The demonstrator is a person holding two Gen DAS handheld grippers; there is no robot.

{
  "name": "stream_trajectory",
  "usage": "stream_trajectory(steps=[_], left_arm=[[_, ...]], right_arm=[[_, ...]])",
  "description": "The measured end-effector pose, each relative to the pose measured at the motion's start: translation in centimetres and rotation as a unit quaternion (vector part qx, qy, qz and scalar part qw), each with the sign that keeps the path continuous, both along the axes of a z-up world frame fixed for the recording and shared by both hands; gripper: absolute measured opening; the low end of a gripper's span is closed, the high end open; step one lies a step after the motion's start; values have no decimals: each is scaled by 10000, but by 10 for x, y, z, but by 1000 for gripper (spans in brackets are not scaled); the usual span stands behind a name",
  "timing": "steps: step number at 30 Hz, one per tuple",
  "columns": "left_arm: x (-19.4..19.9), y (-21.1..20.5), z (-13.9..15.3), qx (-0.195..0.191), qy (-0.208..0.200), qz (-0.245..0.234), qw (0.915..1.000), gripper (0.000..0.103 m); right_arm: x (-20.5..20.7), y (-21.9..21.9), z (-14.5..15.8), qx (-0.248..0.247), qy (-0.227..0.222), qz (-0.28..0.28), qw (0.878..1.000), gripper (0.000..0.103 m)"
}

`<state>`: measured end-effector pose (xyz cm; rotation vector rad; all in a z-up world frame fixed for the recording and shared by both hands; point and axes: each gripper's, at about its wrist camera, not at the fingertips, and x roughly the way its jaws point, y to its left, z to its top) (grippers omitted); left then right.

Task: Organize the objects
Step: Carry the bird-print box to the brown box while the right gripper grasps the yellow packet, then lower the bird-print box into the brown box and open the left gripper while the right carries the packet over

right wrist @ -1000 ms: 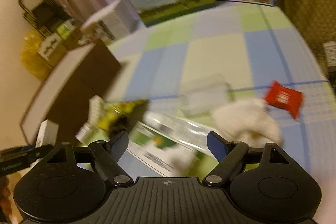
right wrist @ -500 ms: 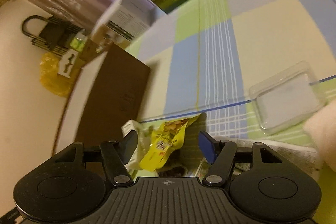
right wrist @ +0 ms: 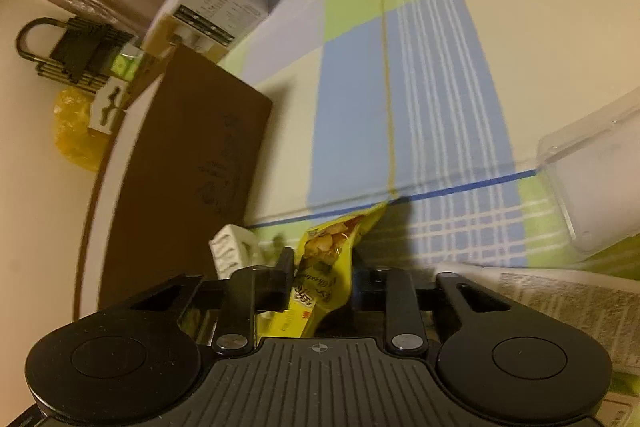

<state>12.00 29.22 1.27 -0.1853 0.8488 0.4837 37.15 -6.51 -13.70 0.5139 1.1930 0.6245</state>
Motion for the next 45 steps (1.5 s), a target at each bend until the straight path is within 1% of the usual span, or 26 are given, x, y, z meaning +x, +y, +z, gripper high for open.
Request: stream_trajectory(steps=[3, 6, 8, 11, 13, 17, 21, 23, 25, 30, 34, 38, 43, 45], left_arm=[[6, 6, 1, -18, -43, -108, 9999, 35], [14, 10, 3, -27, -104, -259, 9996, 35], [20, 11, 6, -33, -147, -364, 9992, 35], [32, 13, 10, -86, -232, -560, 9981, 35], [41, 13, 13, -91, -274, -686, 9972, 35], [60, 11, 19, -124, -355, -960, 9947, 35], [81, 9, 19, -197, -445, -1155, 9921, 35], [93, 8, 19, -236, -485, -1231, 9909, 35], [102, 8, 18, -299, -514, -1316, 9895, 35], [127, 8, 12, -303, -440, -1534, 9867, 35], [143, 12, -1, -351, -272, -1593, 9862, 35], [151, 18, -18, -441, -86, -1551, 9869, 35], [160, 28, -39, -568, 153, -1527, 9865, 35], [164, 30, -46, -639, 240, -1525, 9859, 35]], right_arm=[[-5, 1, 11, -5, -178, -136, 9997, 17], [-11, 2, 30, 28, -450, -262, 9986, 17], [-17, 4, 49, 37, -700, -282, 9971, 17], [-26, 11, 79, 179, -1042, -236, 9941, 17], [-31, 21, 97, 267, -1236, -164, 9918, 17], [-47, 56, 132, 438, -1571, 138, 9865, 17], [-60, 102, 150, 530, -1726, 611, 9817, 17], [-65, 129, 152, 472, -1776, 866, 9792, 17], [-71, 157, 149, 271, -1768, 1121, 9775, 17], [-82, 207, 126, -135, -1565, 1562, 9752, 17], [-82, 230, 106, -361, -1448, 1739, 9734, 17], [-75, 245, 88, -568, -1371, 1831, 9718, 17], [-71, 249, 72, -751, -1246, 1869, 9715, 17], [-69, 250, 71, -793, -1223, 1870, 9715, 17]])
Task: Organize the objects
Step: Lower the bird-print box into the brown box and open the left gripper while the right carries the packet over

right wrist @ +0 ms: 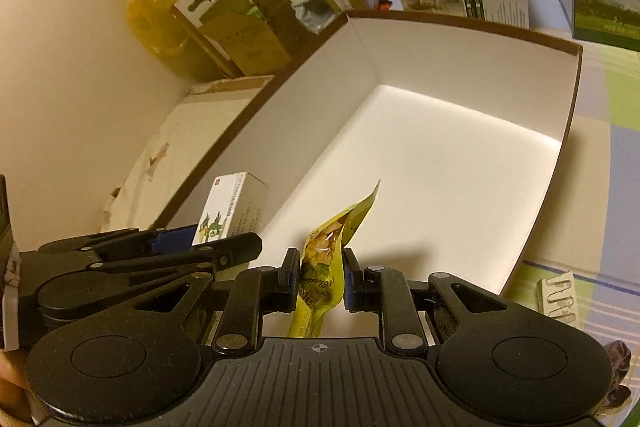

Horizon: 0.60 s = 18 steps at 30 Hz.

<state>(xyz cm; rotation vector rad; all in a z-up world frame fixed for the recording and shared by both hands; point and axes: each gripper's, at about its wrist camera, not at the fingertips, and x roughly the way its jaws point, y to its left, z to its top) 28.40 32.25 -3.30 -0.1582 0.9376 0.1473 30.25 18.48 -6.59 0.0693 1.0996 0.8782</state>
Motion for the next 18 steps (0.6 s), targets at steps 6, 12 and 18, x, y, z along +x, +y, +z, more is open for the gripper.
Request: stream_trajectory(steps=[6, 12, 18], left_arm=[[6, 3, -15, -73, 223, -80, 9997, 42], [6, 4, -14, -25, 194, -78, 9998, 57], [2, 8, -9, 1, 131, -23, 9999, 67]], right_arm=[[-2, 1, -4, -96, 26, -7, 10000, 17], [-2, 3, -5, -175, 13, -30, 9998, 17], [-7, 4, 2, -27, -324, 80, 9994, 30]])
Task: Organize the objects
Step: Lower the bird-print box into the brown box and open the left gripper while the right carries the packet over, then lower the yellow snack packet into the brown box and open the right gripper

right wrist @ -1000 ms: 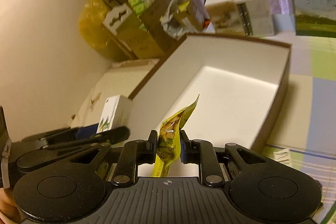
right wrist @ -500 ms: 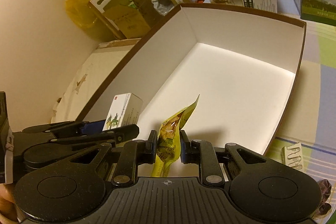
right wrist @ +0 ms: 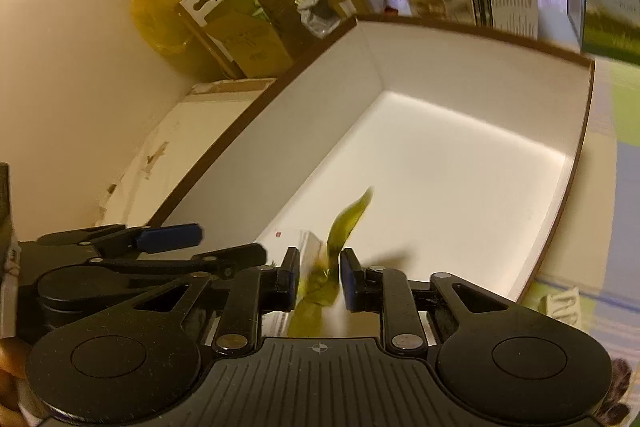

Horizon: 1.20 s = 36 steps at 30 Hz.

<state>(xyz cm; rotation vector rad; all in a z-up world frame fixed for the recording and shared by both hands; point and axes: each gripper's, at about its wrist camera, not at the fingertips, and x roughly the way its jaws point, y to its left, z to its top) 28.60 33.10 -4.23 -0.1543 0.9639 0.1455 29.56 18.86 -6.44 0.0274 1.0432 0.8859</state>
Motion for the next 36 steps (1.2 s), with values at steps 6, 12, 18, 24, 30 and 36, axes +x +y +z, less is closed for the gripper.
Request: stream_trajectory(steps=[6, 12, 18, 24, 30, 36], left_arm=[[-11, 5, 9, -11, -98, 120, 9999, 73], [-26, 5, 15, -43, -159, 209, 9996, 76], [-38, -2, 23, -12, -217, 277, 9994, 77], [-46, -13, 31, 87, -289, 358, 9989, 77], [-54, -29, 41, 181, -365, 457, 9981, 77], [-68, -47, 52, 250, -462, 638, 9966, 77]], right_arm=[[-5, -8, 7, 42, -164, -11, 9999, 49], [-17, -18, 17, 52, -305, 56, 9995, 56], [-27, -29, 25, 107, -382, 106, 9992, 58], [-30, -41, 31, 229, -396, 201, 9988, 59], [-32, -57, 40, 439, -422, 356, 9975, 60], [-38, -79, 51, 712, -446, 532, 9950, 60]])
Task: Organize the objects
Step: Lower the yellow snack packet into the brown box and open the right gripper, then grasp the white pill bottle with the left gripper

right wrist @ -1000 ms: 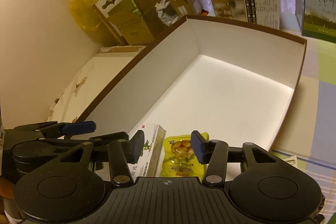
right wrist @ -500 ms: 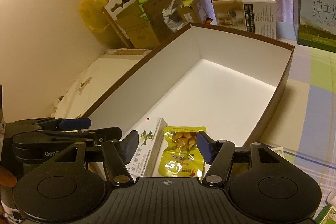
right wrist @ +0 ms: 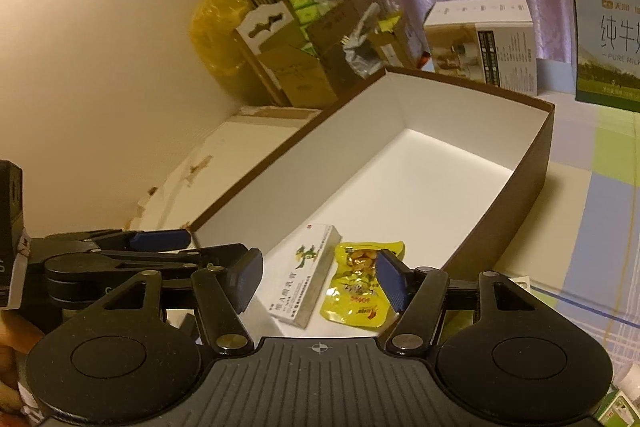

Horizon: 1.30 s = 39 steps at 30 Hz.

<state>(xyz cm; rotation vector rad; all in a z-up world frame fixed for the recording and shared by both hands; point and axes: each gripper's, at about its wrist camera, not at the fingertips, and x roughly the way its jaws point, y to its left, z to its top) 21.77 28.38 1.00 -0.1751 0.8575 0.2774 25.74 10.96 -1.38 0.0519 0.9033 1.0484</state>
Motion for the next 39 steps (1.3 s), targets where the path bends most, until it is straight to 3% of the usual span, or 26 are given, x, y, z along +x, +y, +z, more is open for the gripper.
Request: stream_trajectory(steps=[8, 20, 39], left_arm=[[-35, -39, 17, 7, -237, 210, 9995, 77], [-77, -120, 14, -247, -313, 62, 9992, 77], [-60, -194, -35, -481, -139, -610, 9969, 75]], right_arm=[[-12, -52, 15, 282, -85, 132, 9995, 60], [-28, -141, 4, -162, -316, -41, 9994, 60], [-5, -231, -37, -968, -227, -928, 9907, 60]])
